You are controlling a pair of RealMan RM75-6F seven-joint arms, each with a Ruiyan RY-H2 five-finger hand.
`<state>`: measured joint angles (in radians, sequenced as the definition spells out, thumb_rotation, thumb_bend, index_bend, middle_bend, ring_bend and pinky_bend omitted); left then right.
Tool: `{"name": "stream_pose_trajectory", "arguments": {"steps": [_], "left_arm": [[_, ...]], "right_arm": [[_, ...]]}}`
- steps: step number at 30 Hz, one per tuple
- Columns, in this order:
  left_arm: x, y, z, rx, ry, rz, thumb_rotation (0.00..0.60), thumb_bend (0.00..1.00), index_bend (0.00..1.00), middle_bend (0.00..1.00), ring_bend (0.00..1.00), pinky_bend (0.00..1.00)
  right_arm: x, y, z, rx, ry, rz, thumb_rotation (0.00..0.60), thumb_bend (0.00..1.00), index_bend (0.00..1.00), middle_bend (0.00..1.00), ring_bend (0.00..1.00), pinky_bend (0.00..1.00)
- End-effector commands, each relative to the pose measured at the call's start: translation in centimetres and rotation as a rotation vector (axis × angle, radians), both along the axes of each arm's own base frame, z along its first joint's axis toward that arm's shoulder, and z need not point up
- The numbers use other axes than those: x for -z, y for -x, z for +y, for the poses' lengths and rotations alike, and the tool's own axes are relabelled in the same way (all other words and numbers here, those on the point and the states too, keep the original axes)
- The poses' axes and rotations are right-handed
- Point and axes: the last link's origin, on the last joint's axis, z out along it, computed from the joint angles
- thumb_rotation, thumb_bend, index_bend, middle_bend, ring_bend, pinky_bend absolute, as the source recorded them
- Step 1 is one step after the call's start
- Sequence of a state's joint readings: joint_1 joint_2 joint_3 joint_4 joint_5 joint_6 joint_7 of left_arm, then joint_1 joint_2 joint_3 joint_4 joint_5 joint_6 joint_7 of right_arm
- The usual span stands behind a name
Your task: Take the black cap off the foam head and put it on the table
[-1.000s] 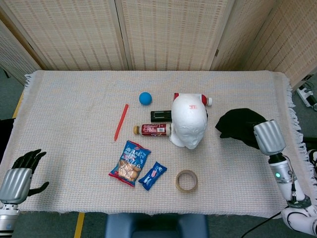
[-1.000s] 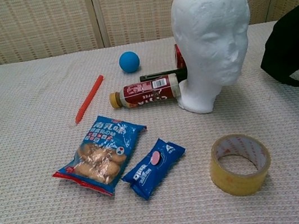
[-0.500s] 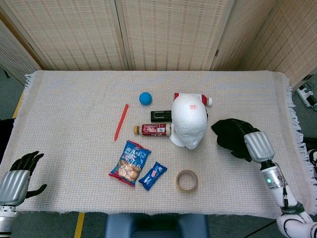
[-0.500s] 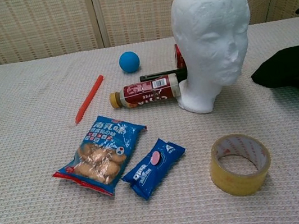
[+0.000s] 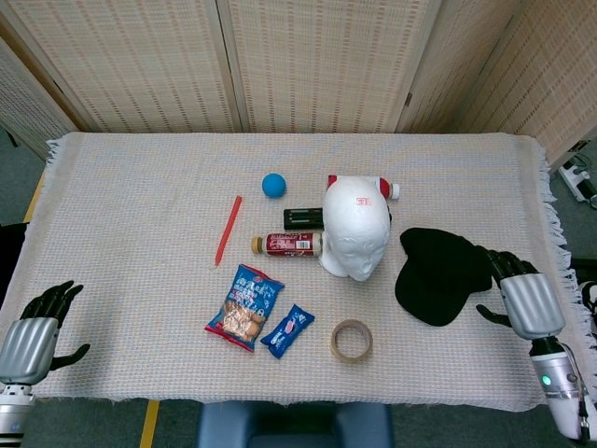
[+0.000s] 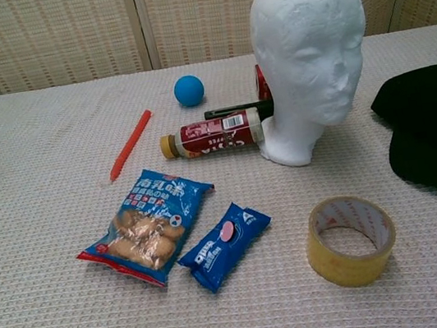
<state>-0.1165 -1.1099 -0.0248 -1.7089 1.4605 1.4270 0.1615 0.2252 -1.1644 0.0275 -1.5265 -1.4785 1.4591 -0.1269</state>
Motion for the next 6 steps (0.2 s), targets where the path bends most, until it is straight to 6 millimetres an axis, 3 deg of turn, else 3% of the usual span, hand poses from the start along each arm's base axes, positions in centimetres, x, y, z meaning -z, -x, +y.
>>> {"name": "stream_pose_trajectory", "arguments": {"steps": [1,6], "left_arm": [[0.1,-0.1,0.1,0.011,-0.016,-0.002,0.6,0.22,0.14,0.11,0.11,0.2],[0.2,-0.2,0.1,0.024,-0.028,-0.003,0.6,0.22,0.14,0.11,0.11,0.2]], "right_arm": [[-0.5,0.4,2.6,0.036,0.008,-0.005,0.6,0.0,0.22,0.29,0.27,0.42],[-0.8,0.8,4.2,0.056,0.029,-0.024,0.6,0.0,0.22,0.29,0.26,0.42]]}}
